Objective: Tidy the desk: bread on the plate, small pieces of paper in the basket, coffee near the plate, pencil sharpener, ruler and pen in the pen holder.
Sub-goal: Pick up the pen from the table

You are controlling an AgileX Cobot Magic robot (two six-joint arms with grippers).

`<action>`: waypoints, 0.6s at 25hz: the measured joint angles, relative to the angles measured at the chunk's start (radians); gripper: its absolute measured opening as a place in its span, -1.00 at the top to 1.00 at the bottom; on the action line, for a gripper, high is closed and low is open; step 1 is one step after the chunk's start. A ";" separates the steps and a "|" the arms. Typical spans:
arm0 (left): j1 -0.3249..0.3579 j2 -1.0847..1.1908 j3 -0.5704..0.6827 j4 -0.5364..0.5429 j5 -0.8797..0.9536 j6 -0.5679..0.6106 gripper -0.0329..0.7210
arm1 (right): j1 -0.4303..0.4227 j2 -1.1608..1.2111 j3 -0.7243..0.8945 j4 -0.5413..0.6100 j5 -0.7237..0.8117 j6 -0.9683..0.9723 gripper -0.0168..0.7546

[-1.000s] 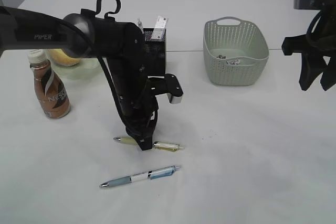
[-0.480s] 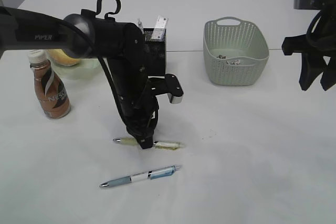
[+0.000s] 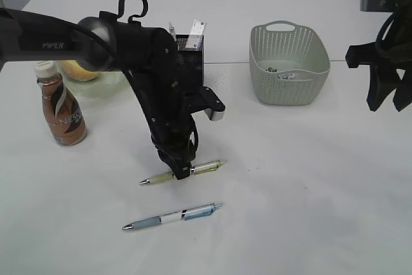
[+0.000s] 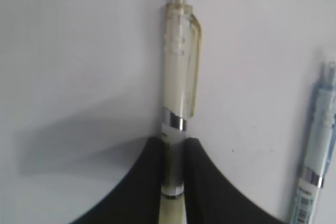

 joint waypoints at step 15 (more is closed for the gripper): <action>0.000 0.004 -0.241 0.008 0.098 -0.563 0.76 | 0.000 0.000 0.000 0.000 0.000 0.000 0.22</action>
